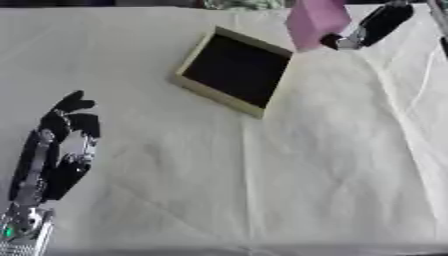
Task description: Pick up objects on the table and place them in the box.
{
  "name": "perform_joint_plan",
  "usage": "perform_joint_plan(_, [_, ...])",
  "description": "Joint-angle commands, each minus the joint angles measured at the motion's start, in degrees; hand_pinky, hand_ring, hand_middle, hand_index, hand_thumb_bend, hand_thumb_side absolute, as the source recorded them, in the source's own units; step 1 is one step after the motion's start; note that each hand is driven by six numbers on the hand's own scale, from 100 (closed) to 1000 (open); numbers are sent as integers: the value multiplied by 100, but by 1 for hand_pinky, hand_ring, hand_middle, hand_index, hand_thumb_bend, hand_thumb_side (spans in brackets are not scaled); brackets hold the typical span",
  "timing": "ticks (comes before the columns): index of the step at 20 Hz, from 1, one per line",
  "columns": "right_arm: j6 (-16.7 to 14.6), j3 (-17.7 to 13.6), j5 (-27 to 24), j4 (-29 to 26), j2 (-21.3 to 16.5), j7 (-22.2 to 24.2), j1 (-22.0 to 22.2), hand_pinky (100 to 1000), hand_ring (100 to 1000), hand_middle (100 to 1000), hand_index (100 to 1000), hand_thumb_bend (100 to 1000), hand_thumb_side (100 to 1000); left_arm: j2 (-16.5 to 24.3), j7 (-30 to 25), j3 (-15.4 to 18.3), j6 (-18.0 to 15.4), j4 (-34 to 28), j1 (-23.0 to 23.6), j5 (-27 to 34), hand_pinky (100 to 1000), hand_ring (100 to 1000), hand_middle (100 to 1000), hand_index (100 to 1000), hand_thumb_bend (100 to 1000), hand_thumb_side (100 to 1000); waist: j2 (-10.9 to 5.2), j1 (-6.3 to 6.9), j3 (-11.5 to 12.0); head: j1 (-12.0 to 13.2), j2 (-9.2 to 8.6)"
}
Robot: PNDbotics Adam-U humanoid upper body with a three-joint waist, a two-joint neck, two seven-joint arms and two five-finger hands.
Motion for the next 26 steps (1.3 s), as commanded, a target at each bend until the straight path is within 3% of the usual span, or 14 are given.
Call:
perform_joint_plan(1, [-234, -313, 302, 408, 220, 315, -208, 891, 854, 810, 553, 163, 249, 59, -49, -22, -8, -118, -74, 41, 749, 727, 768, 941, 200, 722, -95, 17, 32, -88, -60])
perform_joint_plan(5, [-247, -360, 709, 1070, 514, -84, -368, 888, 852, 809, 554, 156, 249, 46, -90, -52, -16, -120, -84, 56, 749, 727, 768, 941, 201, 722, -105, 26, 84, -149, -58])
perform_joint_plan(14, [-830, -436, 1607, 2417, 840, -981, -614, 884, 849, 808, 571, 144, 254, 37, -126, -70, -20, -123, -81, 72, 749, 727, 768, 941, 203, 722, -133, 46, 142, -195, -32])
perform_joint_plan(26, [-1228, -561, 2752, 2701, 1179, -2207, -677, 876, 840, 798, 579, 129, 240, 22, -147, -81, -16, -131, -80, 86, 750, 727, 767, 941, 204, 722, -149, 76, 207, -248, -1])
